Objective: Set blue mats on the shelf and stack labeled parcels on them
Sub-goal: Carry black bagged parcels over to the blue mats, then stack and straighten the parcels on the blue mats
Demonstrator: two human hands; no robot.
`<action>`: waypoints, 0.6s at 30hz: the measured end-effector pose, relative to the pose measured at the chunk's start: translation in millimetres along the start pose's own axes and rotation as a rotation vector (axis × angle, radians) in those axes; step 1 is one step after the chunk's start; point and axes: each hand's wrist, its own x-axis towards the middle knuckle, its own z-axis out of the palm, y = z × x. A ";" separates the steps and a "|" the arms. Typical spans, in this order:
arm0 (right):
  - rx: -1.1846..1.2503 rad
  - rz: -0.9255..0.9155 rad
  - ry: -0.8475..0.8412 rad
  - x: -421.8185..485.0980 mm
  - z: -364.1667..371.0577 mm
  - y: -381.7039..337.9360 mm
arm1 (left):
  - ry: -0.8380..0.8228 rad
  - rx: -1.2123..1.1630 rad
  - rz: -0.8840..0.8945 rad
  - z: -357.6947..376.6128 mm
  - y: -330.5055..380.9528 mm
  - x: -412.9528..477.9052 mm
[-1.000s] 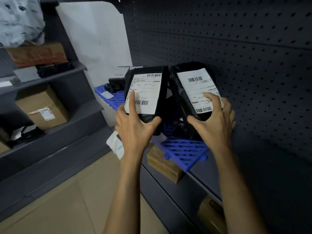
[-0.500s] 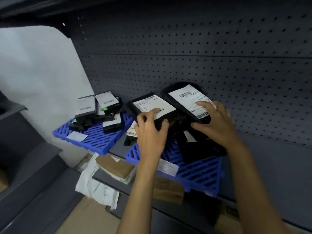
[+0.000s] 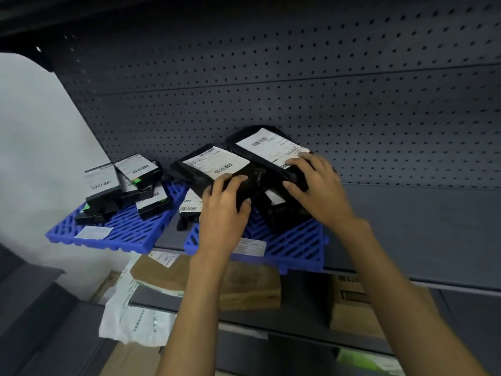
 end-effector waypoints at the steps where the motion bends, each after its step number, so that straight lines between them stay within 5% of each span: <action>1: 0.021 -0.013 0.022 -7.9 -8.7 2.8 | 0.012 0.041 0.016 0.4 7.1 -4.6; 5: 0.005 -0.024 0.065 -45.9 -58.7 29.7 | 0.088 0.133 0.093 10.6 55.3 -19.8; 18: -0.390 0.279 0.155 -250.5 -307.1 197.4 | 0.031 -0.163 0.629 117.1 345.3 -113.1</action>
